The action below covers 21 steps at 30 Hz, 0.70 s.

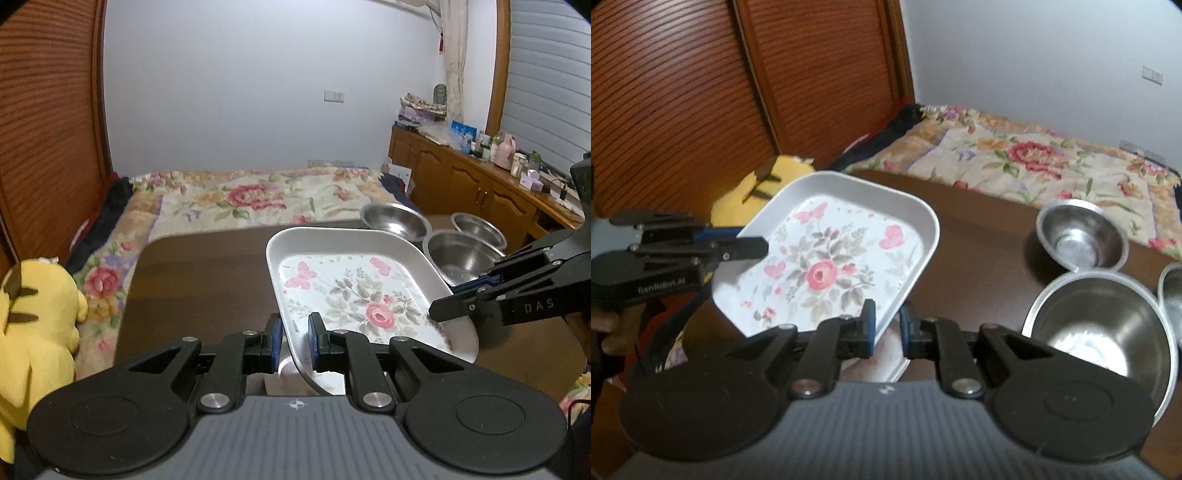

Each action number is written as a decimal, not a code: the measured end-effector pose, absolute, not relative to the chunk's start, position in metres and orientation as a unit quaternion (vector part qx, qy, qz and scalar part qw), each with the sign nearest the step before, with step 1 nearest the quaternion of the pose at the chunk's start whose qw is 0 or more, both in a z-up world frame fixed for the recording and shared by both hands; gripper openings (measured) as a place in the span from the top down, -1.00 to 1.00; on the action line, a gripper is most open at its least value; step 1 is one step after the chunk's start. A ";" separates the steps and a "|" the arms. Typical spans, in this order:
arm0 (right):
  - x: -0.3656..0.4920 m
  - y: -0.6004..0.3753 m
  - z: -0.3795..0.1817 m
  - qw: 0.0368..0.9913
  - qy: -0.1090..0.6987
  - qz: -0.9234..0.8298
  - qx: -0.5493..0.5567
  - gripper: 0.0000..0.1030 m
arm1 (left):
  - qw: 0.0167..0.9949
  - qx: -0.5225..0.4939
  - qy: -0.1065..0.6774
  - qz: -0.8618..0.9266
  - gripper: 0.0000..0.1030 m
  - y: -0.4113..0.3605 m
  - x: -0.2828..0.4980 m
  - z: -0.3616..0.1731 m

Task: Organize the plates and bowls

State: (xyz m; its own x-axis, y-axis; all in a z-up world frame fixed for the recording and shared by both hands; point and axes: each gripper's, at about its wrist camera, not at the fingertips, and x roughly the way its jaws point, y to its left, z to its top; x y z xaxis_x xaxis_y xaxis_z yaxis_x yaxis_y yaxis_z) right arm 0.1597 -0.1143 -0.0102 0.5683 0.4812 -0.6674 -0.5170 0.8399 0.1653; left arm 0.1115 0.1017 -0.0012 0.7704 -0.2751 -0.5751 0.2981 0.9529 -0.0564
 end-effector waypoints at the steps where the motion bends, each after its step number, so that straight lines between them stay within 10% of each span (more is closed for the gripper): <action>1: 0.158 -0.114 -0.015 0.883 0.373 0.284 -0.021 0.70 | 0.940 0.018 0.305 -0.153 0.68 0.102 0.110 -0.004; 21: 0.133 -0.107 -0.058 0.869 0.399 0.293 -0.012 0.70 | 0.927 0.010 0.345 -0.145 0.68 0.102 0.097 -0.045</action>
